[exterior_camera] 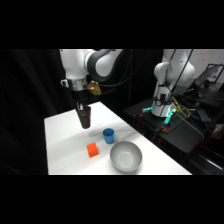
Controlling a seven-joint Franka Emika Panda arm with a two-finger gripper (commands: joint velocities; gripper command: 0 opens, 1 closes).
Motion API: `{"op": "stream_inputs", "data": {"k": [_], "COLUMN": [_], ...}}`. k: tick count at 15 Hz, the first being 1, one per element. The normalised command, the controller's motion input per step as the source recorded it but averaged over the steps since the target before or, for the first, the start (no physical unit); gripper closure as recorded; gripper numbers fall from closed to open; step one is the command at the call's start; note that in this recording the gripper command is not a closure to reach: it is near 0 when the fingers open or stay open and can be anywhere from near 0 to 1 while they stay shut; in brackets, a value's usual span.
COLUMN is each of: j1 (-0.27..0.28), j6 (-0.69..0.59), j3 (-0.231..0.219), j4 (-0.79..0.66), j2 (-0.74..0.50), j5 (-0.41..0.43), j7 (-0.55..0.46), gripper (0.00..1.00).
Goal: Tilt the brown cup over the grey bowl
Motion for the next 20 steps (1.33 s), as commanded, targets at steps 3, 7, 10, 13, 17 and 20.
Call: {"op": "stream_inputs", "data": {"k": [3,7,10,13,17,20], "j1": [0.006,0.023,0.059,0.063,0.032,-0.011], "j6": [0.29,0.14,0.04,-0.02,-0.18,-0.45], "j3": [-0.081,-0.076,-0.071,-0.052,-0.029,-0.028], "j4": [-0.01,-0.02,-0.01,0.02,0.07,0.14], "j2": [0.2,0.05,-0.04,-0.04,-0.09,-0.27], "j5": [-0.094,-0.066,-0.073,-0.067,-0.042,-0.023], "j7": [0.24,0.19,0.19,0.14,0.04,-0.02], "gripper": [0.14,0.14,0.0,0.0,0.0,0.0]}}
